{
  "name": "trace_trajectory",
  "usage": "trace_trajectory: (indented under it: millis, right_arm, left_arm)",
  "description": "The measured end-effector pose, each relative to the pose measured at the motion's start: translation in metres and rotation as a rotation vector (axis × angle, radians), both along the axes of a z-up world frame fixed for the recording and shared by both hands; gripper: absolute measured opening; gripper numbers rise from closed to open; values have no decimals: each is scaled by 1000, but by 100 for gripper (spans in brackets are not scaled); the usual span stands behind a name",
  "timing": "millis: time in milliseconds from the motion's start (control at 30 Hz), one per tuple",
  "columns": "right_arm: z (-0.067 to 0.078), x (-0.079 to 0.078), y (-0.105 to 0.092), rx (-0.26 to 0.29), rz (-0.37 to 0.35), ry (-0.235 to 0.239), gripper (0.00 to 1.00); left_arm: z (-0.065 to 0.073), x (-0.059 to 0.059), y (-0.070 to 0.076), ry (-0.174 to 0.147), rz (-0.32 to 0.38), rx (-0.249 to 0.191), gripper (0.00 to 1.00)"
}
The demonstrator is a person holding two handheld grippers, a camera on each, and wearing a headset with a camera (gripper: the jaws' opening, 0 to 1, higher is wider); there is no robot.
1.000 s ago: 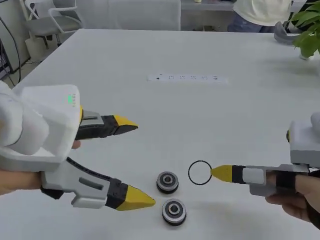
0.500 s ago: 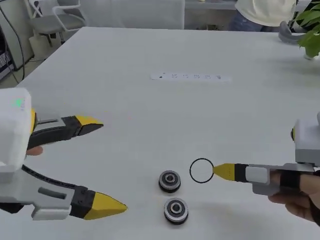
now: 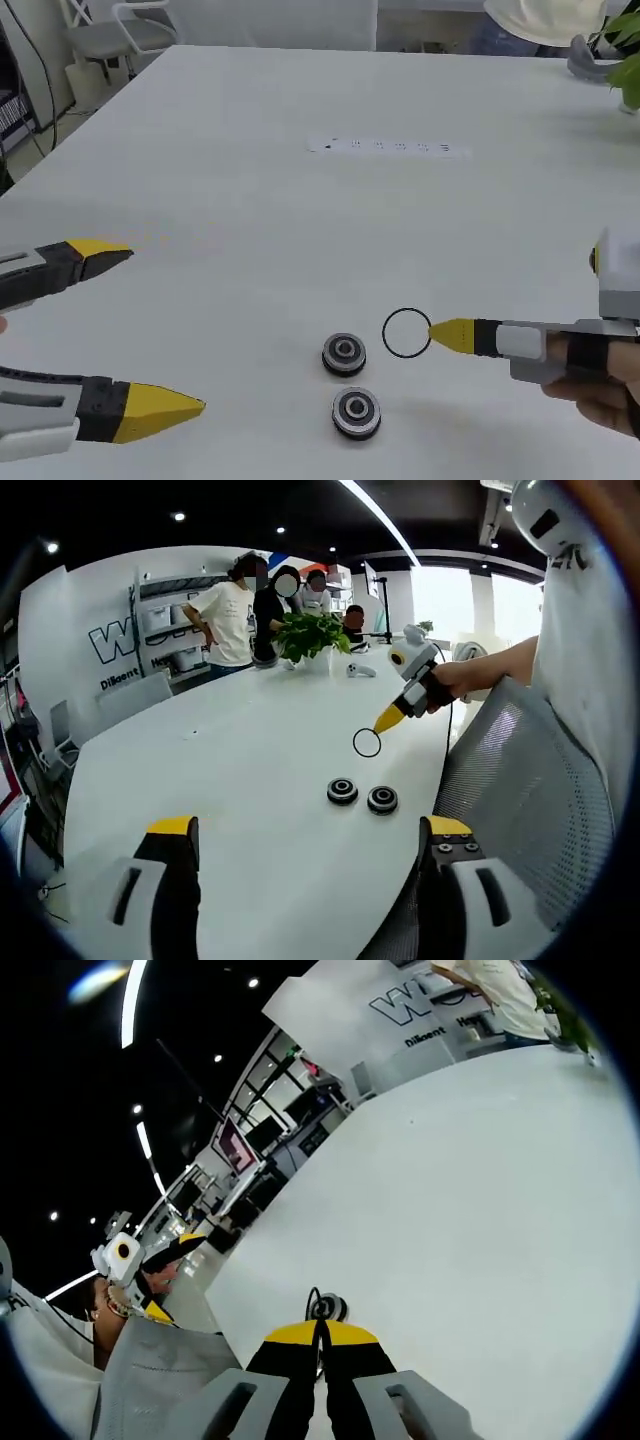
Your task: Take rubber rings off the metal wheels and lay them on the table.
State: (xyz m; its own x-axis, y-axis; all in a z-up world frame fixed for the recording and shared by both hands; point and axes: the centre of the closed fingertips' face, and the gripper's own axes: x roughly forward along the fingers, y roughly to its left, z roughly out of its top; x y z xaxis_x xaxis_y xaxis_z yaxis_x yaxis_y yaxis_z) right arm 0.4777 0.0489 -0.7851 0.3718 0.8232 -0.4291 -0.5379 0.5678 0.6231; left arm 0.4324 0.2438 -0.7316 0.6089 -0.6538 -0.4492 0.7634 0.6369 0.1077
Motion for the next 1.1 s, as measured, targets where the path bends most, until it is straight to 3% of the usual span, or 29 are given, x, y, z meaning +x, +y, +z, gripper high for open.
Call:
trace_trajectory:
  millis: [333, 700, 833, 1100]
  right_arm:
    - [2, 1, 0, 6, -2, -5, 0]
    - [6, 1, 1, 15, -2, -9, 0]
    - [12, 3, 3, 43, -11, -7, 0]
    - [17, 2, 8, 41, -1, -17, 0]
  left_arm:
    - [-10, -6, 1, 28, 40, -24, 89]
    - [-25, -15, -2, 67, 36, -12, 89]
    - [-30, -17, -1, 81, 32, -3, 89]
    - [-33, -19, -2, 89, 35, -8, 89]
